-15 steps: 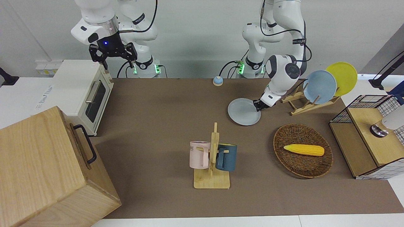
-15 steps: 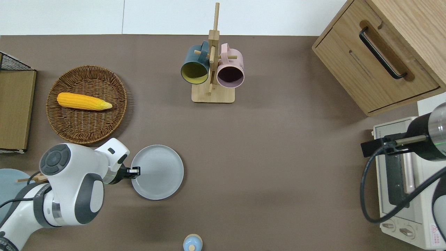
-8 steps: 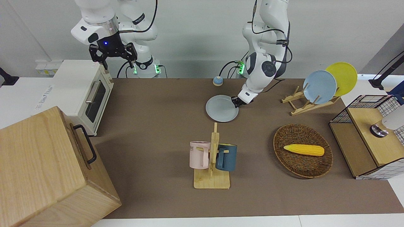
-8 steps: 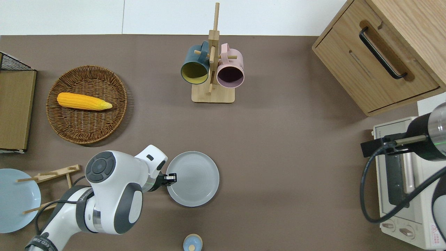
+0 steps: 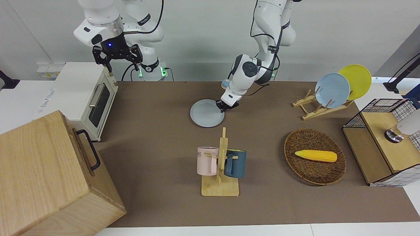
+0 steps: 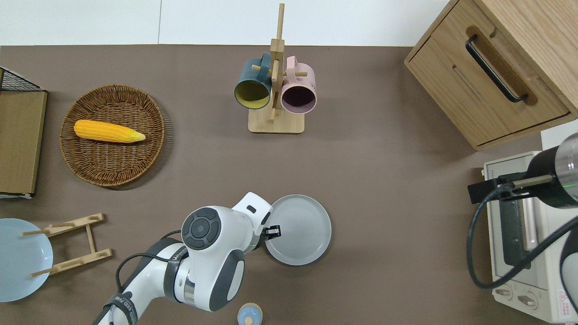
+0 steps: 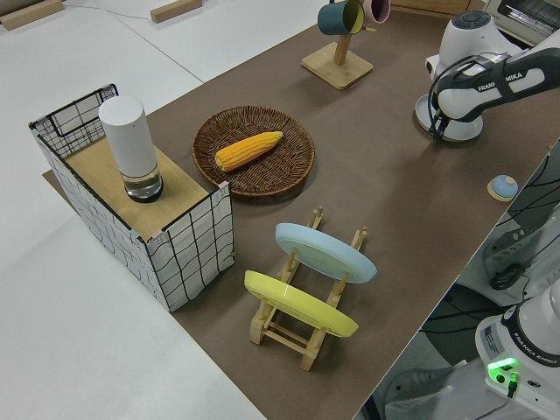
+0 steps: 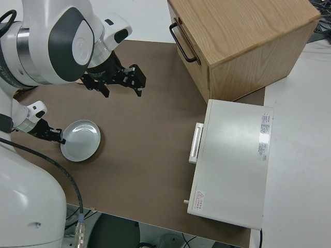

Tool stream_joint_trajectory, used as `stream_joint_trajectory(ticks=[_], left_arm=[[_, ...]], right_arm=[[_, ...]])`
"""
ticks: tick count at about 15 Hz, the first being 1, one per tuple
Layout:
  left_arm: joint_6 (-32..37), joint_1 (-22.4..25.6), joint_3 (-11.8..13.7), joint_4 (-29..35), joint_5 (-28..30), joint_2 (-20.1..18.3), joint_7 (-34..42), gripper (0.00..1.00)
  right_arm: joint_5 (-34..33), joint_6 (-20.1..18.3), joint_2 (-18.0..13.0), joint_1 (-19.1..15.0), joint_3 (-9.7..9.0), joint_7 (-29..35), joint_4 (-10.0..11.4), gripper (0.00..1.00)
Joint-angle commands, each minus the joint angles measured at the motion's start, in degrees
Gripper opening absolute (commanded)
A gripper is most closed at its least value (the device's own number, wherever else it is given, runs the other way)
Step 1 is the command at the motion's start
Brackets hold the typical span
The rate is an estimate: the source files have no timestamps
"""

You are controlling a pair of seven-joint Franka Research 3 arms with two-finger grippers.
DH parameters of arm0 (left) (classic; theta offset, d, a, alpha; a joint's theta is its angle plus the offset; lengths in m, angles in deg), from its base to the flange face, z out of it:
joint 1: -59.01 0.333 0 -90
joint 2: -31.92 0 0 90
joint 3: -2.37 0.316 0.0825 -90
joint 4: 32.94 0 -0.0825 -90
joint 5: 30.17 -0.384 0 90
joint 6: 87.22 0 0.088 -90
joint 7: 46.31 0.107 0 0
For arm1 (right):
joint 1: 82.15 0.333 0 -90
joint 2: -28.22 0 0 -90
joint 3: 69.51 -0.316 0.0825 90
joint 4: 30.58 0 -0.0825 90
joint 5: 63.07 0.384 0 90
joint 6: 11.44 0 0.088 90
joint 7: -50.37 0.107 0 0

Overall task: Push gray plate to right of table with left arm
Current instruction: 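Push the gray plate with the left gripper toward the toaster oven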

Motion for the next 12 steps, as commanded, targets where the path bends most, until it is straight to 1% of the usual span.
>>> stream_joint_trajectory(ticks=[1,3,4,7,10,11,12], left_arm=[[-5.0,-0.7,-3.4,-3.0,1.2,6.2,-4.8,0.00],[-5.0,-1.6,-5.0,-7.3,1.1,9.0,-8.7,0.00],[-5.2,-2.9,-5.0,-9.2,1.1,10.4,-9.9,0.00],[-6.2,-4.1,-5.1,-10.1,1.1,10.8,-10.1,0.00],[-6.5,-5.8,-5.3,-12.7,1.0,12.4,-12.1,0.01],[-6.4,-5.9,-5.3,-12.8,0.5,12.4,-11.9,0.69],[-6.4,-5.9,-5.3,-12.8,0.3,12.4,-11.9,0.97]], right_arm=[[0.1,-0.7,-0.6,-0.5,-0.30,-0.4,0.2,0.996],[0.1,-0.7,-0.6,-0.5,-0.30,-0.4,0.2,0.996],[0.0,-0.7,-0.6,-0.5,-0.30,-0.4,0.2,0.996],[0.0,-0.7,-0.6,-0.5,-0.30,-0.4,0.2,0.996],[0.1,-0.7,-0.6,-0.5,-0.30,-0.4,0.2,0.996],[0.0,-0.7,-0.6,-0.5,-0.30,-0.4,0.2,0.996],[0.0,-0.7,-0.6,-0.5,-0.30,-0.4,0.2,0.996]])
